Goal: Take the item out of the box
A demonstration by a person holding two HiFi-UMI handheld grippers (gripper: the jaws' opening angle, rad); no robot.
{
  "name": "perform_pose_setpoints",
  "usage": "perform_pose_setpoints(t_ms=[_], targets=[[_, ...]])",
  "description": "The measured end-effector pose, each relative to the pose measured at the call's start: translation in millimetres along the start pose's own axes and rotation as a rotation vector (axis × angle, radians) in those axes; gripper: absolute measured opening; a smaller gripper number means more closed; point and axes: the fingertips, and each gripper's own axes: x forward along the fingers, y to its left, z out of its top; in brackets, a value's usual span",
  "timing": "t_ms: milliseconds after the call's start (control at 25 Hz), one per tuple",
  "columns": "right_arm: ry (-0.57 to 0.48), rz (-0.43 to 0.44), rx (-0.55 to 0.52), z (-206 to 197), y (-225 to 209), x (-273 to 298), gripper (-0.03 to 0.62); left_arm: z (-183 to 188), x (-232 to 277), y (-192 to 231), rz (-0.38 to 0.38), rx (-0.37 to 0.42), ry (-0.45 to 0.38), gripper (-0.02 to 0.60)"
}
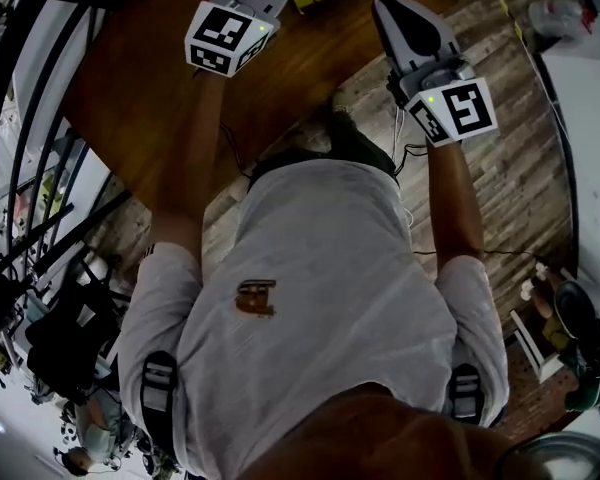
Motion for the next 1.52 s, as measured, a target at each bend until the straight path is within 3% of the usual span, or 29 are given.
perform_pose_setpoints(t_ms=[280,480,760,1040,1280,1520], targets=[[0.050,0.083,-0.002,-24.3,-64.3,33.9,0.032,-37.8,65.2,24.9,-0.015,0.048,0.167,0.021],[0.076,0.139,0.017,-38.9,-102.7,48.0,0.032,-61.7,105.0,33.5,-0.048,0.125,0.283,0.025],[0.098,0.203,0.051,-53.4,-142.4,54.6,0.032,-107.6,142.1,29.5,-0.164,0.256,0.521,0.153],[0.116,0.221,0.075,-70.0,-170.1,57.2,0.032,-164.7,160.4,32.2,-0.286,0.345,0.767,0.211],[0.138,0.207,0.100,-80.1,-178.8,58.2,0.032,-196.2,169.7,36.0,-0.375,0.358,0.909,0.245],[0.151,0.175,0.110,-81.9,-180.2,66.0,0.032,-215.4,164.7,40.3,-0.443,0.337,0.973,0.253]])
